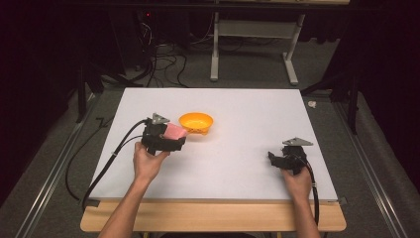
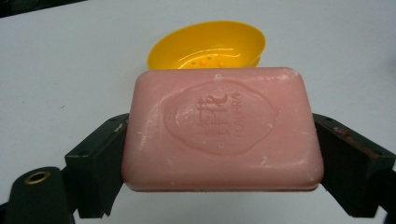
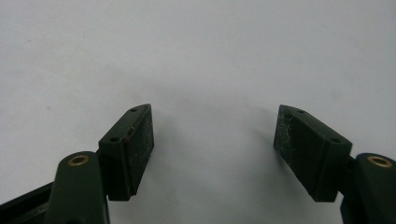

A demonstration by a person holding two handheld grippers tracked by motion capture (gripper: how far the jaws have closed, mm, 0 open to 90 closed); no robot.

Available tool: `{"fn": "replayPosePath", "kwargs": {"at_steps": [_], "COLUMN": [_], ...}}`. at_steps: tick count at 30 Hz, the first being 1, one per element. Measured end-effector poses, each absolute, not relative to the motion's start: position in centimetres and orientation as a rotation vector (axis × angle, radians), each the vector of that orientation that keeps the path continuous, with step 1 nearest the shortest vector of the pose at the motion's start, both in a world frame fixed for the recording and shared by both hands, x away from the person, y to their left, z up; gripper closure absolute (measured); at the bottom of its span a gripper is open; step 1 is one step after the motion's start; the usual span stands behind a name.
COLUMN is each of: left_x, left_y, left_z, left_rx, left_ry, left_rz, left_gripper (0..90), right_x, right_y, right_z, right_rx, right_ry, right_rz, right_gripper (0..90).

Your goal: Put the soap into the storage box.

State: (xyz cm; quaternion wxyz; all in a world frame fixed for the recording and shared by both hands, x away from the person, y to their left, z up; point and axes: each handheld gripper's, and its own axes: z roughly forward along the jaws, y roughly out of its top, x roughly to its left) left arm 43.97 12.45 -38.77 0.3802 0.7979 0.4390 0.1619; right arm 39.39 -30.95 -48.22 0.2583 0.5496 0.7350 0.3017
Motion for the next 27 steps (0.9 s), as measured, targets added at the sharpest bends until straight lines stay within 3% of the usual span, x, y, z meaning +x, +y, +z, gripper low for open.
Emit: {"fn": "replayPosePath", "kwargs": {"at_steps": [27], "left_x": [48.9], "left_y": [9.5], "left_z": [-36.9], "left_rx": [1.977], "left_ry": [1.231], "left_rz": [0.354], "left_gripper": [13.3], "right_x": [39.4], "right_y": [-30.9], "right_z": [-48.2], "right_rx": [1.494], "right_ry": [1.991], "right_rz": [0.818], "right_gripper": [29.3]}}
